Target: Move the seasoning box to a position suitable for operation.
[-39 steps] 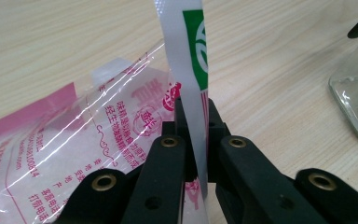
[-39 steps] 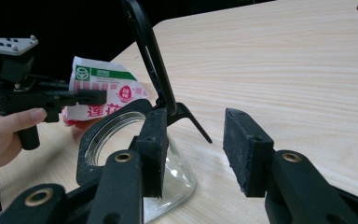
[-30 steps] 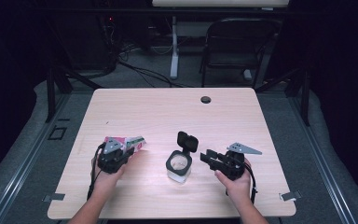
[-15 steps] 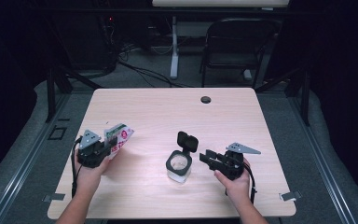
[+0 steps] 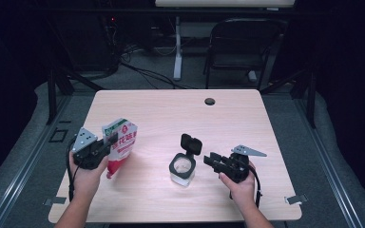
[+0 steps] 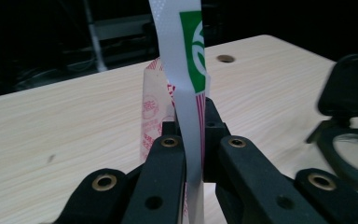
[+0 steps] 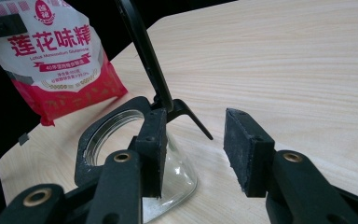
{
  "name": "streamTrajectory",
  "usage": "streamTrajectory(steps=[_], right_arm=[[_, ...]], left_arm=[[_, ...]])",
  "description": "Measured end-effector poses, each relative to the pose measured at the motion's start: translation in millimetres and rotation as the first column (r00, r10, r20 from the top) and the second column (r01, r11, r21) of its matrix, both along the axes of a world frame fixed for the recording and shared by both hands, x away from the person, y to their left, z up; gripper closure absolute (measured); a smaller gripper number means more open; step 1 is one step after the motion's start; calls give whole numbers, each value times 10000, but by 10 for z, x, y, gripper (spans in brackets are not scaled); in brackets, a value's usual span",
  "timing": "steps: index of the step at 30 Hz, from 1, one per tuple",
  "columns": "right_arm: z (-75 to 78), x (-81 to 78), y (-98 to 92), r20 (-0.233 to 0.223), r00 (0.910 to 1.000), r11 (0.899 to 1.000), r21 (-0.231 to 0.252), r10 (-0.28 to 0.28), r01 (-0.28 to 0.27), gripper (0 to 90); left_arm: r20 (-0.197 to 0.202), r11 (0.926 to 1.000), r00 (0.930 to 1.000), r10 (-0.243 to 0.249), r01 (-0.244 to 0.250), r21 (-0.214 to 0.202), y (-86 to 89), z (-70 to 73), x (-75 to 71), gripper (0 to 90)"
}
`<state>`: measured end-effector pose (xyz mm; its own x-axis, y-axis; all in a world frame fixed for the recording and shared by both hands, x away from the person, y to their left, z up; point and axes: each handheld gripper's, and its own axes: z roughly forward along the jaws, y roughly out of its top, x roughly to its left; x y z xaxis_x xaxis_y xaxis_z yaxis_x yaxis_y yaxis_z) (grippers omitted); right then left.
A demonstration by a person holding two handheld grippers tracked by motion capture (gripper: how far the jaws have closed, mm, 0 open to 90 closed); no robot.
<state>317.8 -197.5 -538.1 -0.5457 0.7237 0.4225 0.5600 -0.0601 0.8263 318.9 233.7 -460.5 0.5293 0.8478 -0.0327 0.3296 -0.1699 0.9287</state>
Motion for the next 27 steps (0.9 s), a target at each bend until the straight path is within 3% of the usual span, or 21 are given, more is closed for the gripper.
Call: streamTrajectory(steps=[3,11,16,20,24,25,27], right_arm=[[1,-1,-8,35,10000,10000,63,-14,14,595],[1,-5,-34,-47,10000,9999,135,-44,44,595],[7,-11,-45,22,9999,9998,172,-107,107,595],[66,-34,-50,407,9992,9998,209,-60,51,584],[161,-53,-65,569,9984,9981,617,46,-81,574],[215,-68,-60,708,9974,9960,862,161,-222,571],[310,-102,-43,1127,9930,9959,790,355,-445,570]], left_arm=[[1,9989,9989,-468,468,-74,-127,18,3,900],[104,9882,9887,-1498,1493,340,-468,-17,-33,900],[-188,9877,9876,-1562,1563,73,-450,-109,-28,900],[-554,9851,9836,-1715,1718,-6,-442,-201,-33,900],[-845,9813,9777,-1921,1923,-58,-467,-291,-72,900],[-906,9806,9766,-1953,1961,-4,-473,-306,-82,900],[-998,9780,9730,-2081,2088,-32,-491,-344,-107,900]])
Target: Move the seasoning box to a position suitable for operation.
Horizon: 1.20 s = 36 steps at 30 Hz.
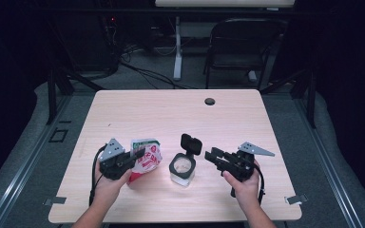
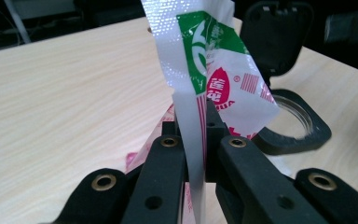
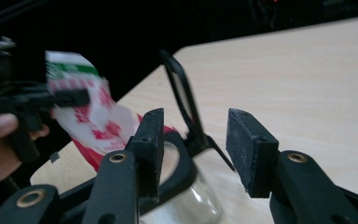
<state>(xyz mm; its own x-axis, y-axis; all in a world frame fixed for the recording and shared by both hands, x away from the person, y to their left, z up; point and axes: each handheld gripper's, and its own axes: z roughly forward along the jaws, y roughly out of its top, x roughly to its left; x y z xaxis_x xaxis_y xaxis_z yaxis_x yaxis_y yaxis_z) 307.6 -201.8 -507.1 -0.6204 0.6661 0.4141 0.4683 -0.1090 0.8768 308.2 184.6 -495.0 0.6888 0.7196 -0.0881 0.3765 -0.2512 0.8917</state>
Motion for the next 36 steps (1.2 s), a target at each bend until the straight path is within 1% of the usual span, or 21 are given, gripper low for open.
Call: streamTrajectory(steps=[3,5,7,9,10,11,12,14,16,18,20,22,24,26,27,29,30,32,33,35,36], right_arm=[[100,-43,40,359,9990,9993,-249,284,-276,572],[155,-66,81,355,9976,9982,-40,598,-597,587],[207,-92,153,495,9937,9949,33,1004,-1007,588],[246,-117,250,639,9878,9898,-213,1419,-1408,588],[255,-120,308,697,9843,9865,-351,1622,-1600,587],[258,-115,367,724,9809,9823,-632,1807,-1763,588],[254,-99,428,716,9777,9775,-888,1977,-1911,588],[244,-61,541,529,9731,9703,-1043,2244,-2181,576],[237,-11,655,378,9668,9603,-1318,2528,-2460,572],[228,33,784,252,9615,9473,-1804,2737,-2649,567],[223,81,916,131,9553,9324,-2220,2955,-2854,563],[210,114,1049,154,9508,9246,-2384,3095,-2971,558],[178,144,1198,91,9440,9132,-2567,3299,-3167,558],[136,163,1317,20,9426,9055,-2786,3339,-3201,558],[113,170,1372,-7,9432,9048,-2822,3321,-3188,558],[88,183,1439,-87,9398,8949,-3024,3416,-3281,559],[71,184,1489,-128,9430,8968,-3053,3324,-3203,559],[62,194,1535,-150,9441,8903,-3282,3293,-3158,559],[55,199,1564,-150,9474,8940,-3265,3196,-3068,563],[55,218,1598,-133,9521,8925,-3445,3056,-2913,569],[52,229,1613,-167,9540,8955,-3402,2992,-2868,571]], left_arm=[[-118,9995,9996,-275,277,174,-25,-30,-40,900],[-97,9992,9993,-353,354,205,-42,-45,-56,900],[-140,9993,9994,-309,311,189,-42,-46,-66,900],[-172,9996,9995,-268,270,122,-21,-50,-74,900],[-154,9998,9997,-213,212,-9,-9,-56,-78,900],[-217,9999,9997,-139,138,-13,17,-50,-82,900],[-243,9997,9997,-22,16,-235,37,-53,-82,900],[-373,9984,9992,147,-167,-532,106,-53,-70,900],[-470,9967,9986,231,-267,-770,155,-59,-61,900],[-482,9944,9979,436,-480,-937,200,-57,-61,900],[-454,9938,9975,542,-583,-948,237,-47,-60,900],[-395,9931,9971,646,-682,-959,257,-44,-57,900],[-395,9931,9970,660,-694,-940,274,-43,-51,900],[-340,9929,9971,682,-711,-953,281,-45,-50,900],[-375,9937,9970,679,-710,-873,289,-39,-54,900],[-322,9939,9970,705,-730,-829,295,-39,-60,900],[-305,9938,9970,714,-737,-834,296,-39,-63,900],[-299,9938,9967,753,-774,-792,300,-35,-71,900],[-298,9939,9967,760,-782,-781,301,-33,-74,900],[-285,9940,9967,766,-786,-759,299,-33,-75,900],[-289,9942,9968,749,-769,-756,298,-33,-76,900]])
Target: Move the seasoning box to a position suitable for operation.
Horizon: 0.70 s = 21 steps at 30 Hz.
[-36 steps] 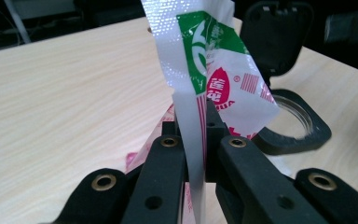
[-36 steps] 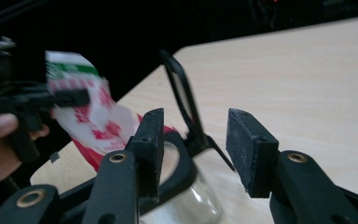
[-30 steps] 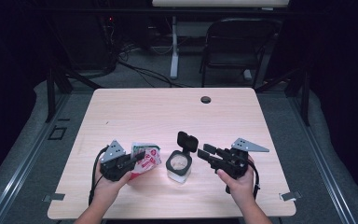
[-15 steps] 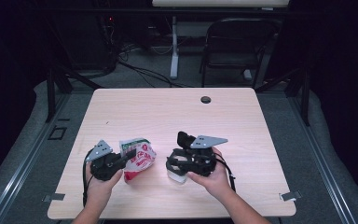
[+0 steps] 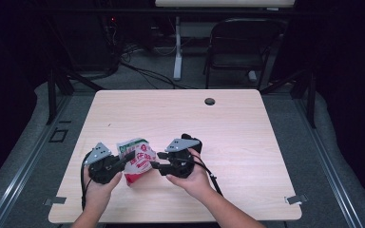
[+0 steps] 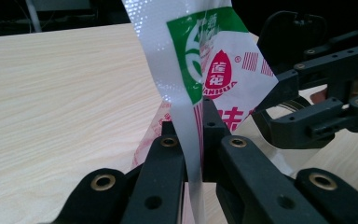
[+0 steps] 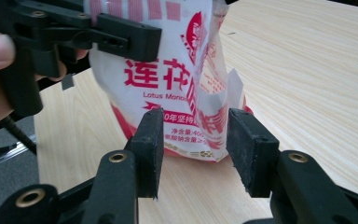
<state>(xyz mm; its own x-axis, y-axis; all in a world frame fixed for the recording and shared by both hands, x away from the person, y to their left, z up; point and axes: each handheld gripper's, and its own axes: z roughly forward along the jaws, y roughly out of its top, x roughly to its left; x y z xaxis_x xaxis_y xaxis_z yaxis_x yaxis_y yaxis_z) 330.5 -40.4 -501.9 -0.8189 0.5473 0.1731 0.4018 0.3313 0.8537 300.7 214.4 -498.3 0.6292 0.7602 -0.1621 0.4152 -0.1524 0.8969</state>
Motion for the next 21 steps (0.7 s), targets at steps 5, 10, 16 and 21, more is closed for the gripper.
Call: streamTrajectory(steps=[5,10,16,21], right_arm=[[-2,63,41,-83,9996,9996,-144,-257,256,673],[-4,116,88,-284,9992,9994,-230,-277,270,750],[6,146,118,-263,9995,9986,-506,-195,181,881],[3,182,102,-569,9983,9993,-358,-124,104,900]], left_arm=[[-9,10000,10000,-35,35,-18,-3,-2,1,896],[49,10000,10000,-59,59,17,0,-6,-1,889],[5,9999,9999,-108,108,33,7,-6,6,888],[44,9998,9998,-194,194,83,-2,-3,14,868]])
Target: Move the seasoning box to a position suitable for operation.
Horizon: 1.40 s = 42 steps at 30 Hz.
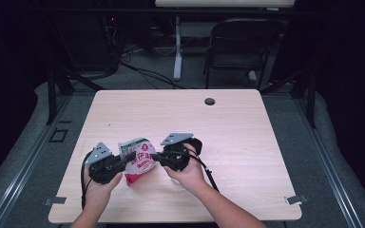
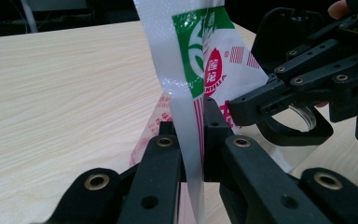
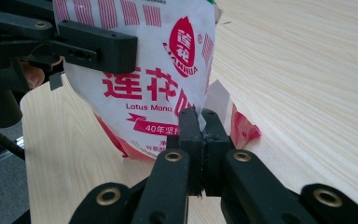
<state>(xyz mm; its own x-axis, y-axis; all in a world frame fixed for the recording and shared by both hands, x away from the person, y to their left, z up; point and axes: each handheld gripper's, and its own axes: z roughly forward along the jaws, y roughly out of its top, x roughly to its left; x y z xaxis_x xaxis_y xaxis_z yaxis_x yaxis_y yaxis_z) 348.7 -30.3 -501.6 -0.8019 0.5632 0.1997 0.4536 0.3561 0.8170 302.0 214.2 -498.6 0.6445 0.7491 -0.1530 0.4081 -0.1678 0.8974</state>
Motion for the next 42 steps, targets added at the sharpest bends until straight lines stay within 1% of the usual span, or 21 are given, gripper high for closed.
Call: streamTrajectory(steps=[3,5,6,7,8,9,12,14,16,18,20,21,23,24,26,27,28,29,35,39,42], right_arm=[[4,-2,0,92,9999,10000,-11,-48,48,900],[11,-2,1,149,9999,10000,-7,-31,31,900],[19,-4,-1,223,9997,10000,16,-30,30,900],[31,-16,-3,317,9995,9999,134,-83,79,900],[43,-23,-8,405,9991,9997,209,-117,109,900],[69,-39,-22,543,9984,9993,358,-143,124,900],[136,-74,-63,836,9963,9983,555,-211,165,900],[175,-97,-93,1060,9941,9988,440,-243,197,900],[194,-120,-124,1284,9913,9992,299,-299,263,900],[180,-133,-159,1320,9906,9991,274,-348,314,900],[132,-143,-192,1298,9906,9990,173,-429,410,900],[105,-149,-218,1318,9900,9987,190,-500,479,900],[66,-144,-295,1019,9933,9972,570,-536,480,900],[47,-144,-329,890,9942,9958,736,-601,536,900],[14,-157,-380,787,9949,9943,906,-638,565,900],[3,-169,-395,794,9947,9932,1019,-651,569,900],[-1,-181,-412,829,9945,9938,959,-643,563,900],[-8,-191,-417,866,9939,9929,1035,-676,585,900],[-22,-202,-450,837,9947,9932,1047,-589,500,900],[-40,-226,-477,809,9952,9934,1048,-551,465,900],[-54,-237,-488,758,9955,9921,1156,-576,486,900]], left_arm=[[62,10000,10000,32,-32,-2,-6,0,4,865],[94,9998,9999,-87,85,196,-6,22,-3,899],[292,9991,9995,-77,65,415,-17,42,-12,900],[429,9986,9991,-70,47,522,-26,56,-16,900],[686,9978,9976,-63,17,667,-37,82,-20,900],[757,9973,9971,-76,21,732,-41,110,-26,900],[989,9973,9951,-75,3,733,-69,158,-29,900],[1113,9977,9937,-99,24,673,-99,166,-28,900],[1049,9977,9943,-212,144,659,-122,163,-32,900],[1057,9984,9937,-373,325,473,-131,152,-31,870],[996,9984,9936,-535,515,223,-128,137,-21,824],[933,9982,9938,-598,586,160,-125,122,-9,780],[407,9963,9955,-860,860,5,-125,71,33,688],[239,9960,9958,-889,890,-35,-125,37,45,649],[102,9965,9965,-831,831,-16,-131,-36,60,565],[3,9965,9965,-841,841,14,-134,-68,63,546],[-11,9959,9959,-902,901,-27,-141,-102,65,528],[-108,9947,9946,-1030,1031,40,-145,-124,63,505],[-237,9900,9904,-1365,1372,330,-234,-254,38,450],[-516,9893,9893,-1362,1386,458,-257,-359,57,425],[-759,9900,9876,-1374,1394,223,-260,-423,78,419]])
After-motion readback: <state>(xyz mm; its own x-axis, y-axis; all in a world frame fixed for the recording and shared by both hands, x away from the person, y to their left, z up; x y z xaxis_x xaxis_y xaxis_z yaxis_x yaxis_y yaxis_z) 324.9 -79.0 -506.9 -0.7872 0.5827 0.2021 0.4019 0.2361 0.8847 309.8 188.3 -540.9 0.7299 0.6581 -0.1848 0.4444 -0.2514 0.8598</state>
